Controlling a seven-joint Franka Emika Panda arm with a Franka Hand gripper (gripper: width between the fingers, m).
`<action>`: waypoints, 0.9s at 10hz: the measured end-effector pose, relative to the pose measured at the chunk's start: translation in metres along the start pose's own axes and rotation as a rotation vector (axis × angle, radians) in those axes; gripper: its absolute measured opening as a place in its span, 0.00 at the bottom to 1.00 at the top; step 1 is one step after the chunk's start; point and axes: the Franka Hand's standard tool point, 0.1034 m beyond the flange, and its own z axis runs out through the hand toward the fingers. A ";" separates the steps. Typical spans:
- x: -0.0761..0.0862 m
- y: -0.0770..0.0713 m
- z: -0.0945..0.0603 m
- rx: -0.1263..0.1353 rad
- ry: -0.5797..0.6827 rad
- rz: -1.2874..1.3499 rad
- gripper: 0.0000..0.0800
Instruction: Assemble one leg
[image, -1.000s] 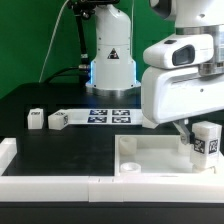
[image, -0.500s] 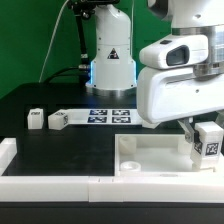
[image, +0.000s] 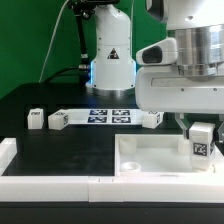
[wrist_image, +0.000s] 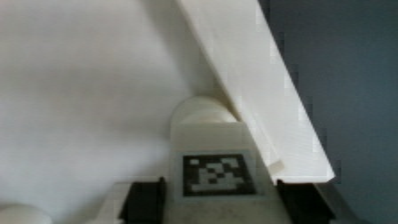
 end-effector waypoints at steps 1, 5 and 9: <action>-0.004 -0.002 0.002 0.013 0.001 0.136 0.37; -0.010 -0.010 0.004 0.035 -0.018 0.542 0.37; -0.011 -0.012 0.004 0.043 -0.029 0.549 0.61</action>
Offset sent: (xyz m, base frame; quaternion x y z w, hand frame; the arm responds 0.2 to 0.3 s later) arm -0.0005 0.0021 -0.0049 -0.0297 0.0116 0.2994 0.9536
